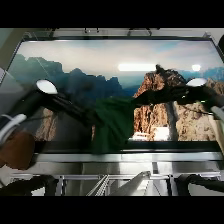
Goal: Fold the shirts.
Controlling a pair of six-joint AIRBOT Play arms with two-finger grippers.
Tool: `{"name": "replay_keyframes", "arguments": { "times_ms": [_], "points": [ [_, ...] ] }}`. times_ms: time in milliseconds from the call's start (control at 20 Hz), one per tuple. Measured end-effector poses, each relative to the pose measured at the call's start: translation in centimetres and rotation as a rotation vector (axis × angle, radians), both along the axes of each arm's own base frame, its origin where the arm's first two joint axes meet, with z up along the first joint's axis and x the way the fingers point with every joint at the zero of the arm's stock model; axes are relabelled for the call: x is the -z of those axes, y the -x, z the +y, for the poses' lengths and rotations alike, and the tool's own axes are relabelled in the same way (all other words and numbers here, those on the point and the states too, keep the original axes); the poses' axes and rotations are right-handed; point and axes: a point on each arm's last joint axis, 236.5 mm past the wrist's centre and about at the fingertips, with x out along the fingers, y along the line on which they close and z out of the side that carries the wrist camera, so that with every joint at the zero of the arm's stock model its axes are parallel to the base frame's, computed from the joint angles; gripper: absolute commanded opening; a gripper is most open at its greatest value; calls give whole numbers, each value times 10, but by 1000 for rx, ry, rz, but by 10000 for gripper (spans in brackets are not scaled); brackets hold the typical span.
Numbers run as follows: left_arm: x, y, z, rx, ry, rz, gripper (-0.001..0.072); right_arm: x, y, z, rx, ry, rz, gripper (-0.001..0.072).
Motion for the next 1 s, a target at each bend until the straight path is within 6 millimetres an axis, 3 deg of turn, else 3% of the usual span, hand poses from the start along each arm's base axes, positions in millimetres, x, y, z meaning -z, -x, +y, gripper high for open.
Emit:
{"name": "replay_keyframes", "arguments": {
  "times_ms": [150,250,350,450,550,650,700,750,800,900,1000],
  "points": [
    [-132,-40,42,-129,72,-356,27,-127,8,-27,86,-49,-324,14],
    [-210,-46,71,-221,81,-588,28,-202,30,-37,164,-48,-554,14],
    [-265,-40,88,-279,78,-761,29,-254,55,-42,238,-31,-737,15],
    [-291,-34,93,-294,73,-841,29,-275,72,-42,271,-5,-824,15],
    [-288,-34,91,-273,69,-828,29,-270,71,-39,282,31,-822,15],
    [-265,-44,85,-241,62,-750,35,-246,58,-32,260,70,-763,17],
    [-249,-50,82,-226,55,-698,243,-229,48,-29,251,95,-720,155],
    [-227,-58,80,-211,42,-635,437,-208,33,-28,247,126,-660,434],
    [-202,-66,80,-197,15,-565,718,-184,18,-29,246,165,-598,489],
    [-144,-81,90,-181,-75,-423,715,-130,-8,-36,248,258,-458,489],
    [-90,-86,110,-172,-171,-281,714,-75,-19,-47,228,358,-307,497]
  ]
}}
